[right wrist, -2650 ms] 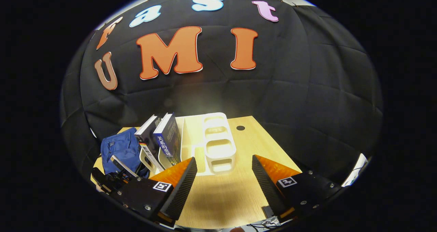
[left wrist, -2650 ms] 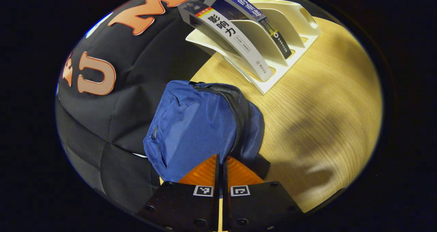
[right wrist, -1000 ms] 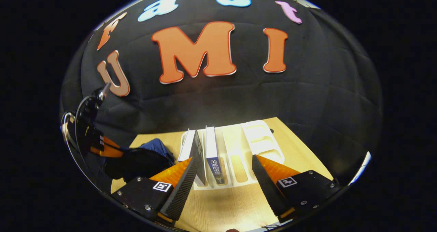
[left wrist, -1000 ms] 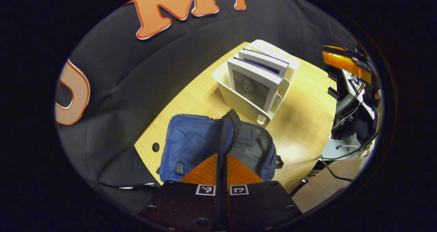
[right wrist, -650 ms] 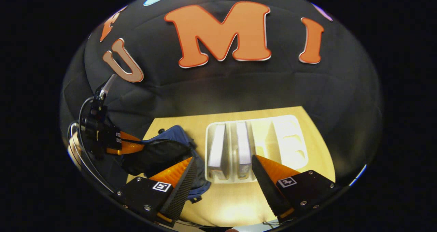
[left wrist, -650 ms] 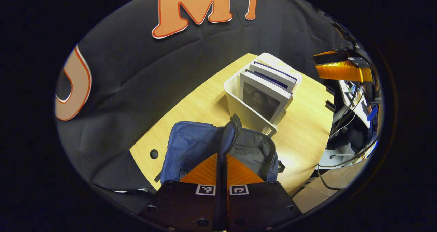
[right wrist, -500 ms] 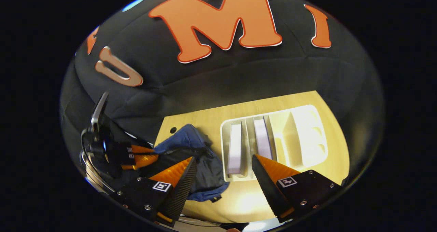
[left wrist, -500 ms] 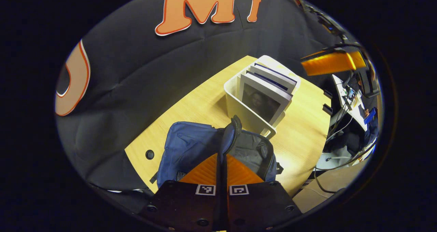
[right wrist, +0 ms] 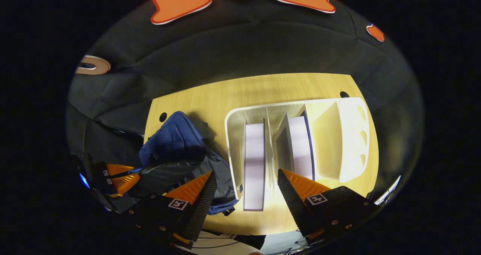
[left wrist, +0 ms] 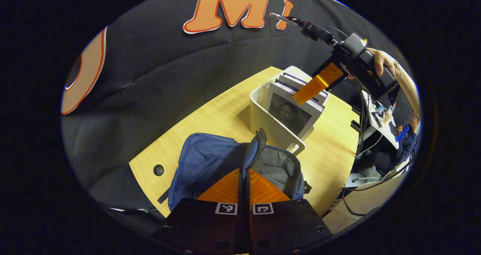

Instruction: Open the schoolbag, grab two books from the bookshelf and put them into the schoolbag.

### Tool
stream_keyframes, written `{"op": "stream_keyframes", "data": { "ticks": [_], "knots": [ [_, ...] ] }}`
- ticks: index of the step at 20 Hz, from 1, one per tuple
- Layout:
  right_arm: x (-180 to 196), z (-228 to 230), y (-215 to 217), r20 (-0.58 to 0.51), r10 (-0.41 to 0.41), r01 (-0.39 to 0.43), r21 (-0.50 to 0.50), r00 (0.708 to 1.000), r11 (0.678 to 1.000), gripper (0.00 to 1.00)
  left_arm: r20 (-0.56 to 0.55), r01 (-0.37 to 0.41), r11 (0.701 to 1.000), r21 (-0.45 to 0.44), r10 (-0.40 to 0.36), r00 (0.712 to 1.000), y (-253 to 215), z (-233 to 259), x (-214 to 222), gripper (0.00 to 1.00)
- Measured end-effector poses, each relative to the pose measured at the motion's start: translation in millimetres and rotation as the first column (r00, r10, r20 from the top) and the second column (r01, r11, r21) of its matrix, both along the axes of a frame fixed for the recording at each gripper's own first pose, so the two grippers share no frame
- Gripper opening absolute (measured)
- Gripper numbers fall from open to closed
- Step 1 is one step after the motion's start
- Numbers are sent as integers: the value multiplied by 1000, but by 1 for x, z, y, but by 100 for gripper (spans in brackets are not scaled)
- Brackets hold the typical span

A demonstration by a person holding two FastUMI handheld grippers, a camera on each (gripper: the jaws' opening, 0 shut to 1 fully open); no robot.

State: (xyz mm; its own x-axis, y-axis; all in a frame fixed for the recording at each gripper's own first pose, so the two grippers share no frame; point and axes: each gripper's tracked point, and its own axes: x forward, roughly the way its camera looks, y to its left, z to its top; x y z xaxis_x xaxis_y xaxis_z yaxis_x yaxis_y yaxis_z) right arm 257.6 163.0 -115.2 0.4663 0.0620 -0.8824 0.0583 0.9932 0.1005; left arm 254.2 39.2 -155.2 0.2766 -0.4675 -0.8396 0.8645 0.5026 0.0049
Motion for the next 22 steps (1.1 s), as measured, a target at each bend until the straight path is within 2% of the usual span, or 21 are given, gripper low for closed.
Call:
{"op": "stream_keyframes", "data": {
  "ticks": [5, 7, 8, 9, 12, 16, 19, 22],
  "knots": [
    [8, -18, 2, -61, -2, 0, -28, 998, 1000, 98, -25, 4, 1000, -4, -4, 1000, 3, -8, 2, 1],
    [8, -26, 3, -88, 2, -6, -47, 996, 999, 94, -28, 5, 1000, -4, -5, 1000, 4, -10, 3, 1],
    [7, -29, 2, -101, 5, -11, -57, 995, 998, 85, -28, 4, 1000, -4, -4, 1000, 4, -10, 4, 1],
    [8, -33, -1, -106, 8, -17, -82, 994, 996, 81, -29, 2, 1000, -3, -3, 1000, 5, -12, 5, 1],
    [14, -35, -5, -75, 15, -24, -117, 997, 993, 36, -38, -8, 1000, -7, 7, 999, 7, -13, 4, 1],
    [10, -22, -6, -38, 20, -25, -121, 999, 992, 32, -49, -22, 1000, -8, 21, 999, 8, -16, 3, 1],
    [10, 11, -13, 65, 31, -20, -153, 997, 988, 31, -39, -24, 1000, 0, 24, 999, 6, -12, 2, 1],
    [1, 59, -14, 183, 18, 5, -124, 983, 992, 31, -26, -18, 1000, 17, 18, 1000, 5, -8, -1, 0]
  ]
}}
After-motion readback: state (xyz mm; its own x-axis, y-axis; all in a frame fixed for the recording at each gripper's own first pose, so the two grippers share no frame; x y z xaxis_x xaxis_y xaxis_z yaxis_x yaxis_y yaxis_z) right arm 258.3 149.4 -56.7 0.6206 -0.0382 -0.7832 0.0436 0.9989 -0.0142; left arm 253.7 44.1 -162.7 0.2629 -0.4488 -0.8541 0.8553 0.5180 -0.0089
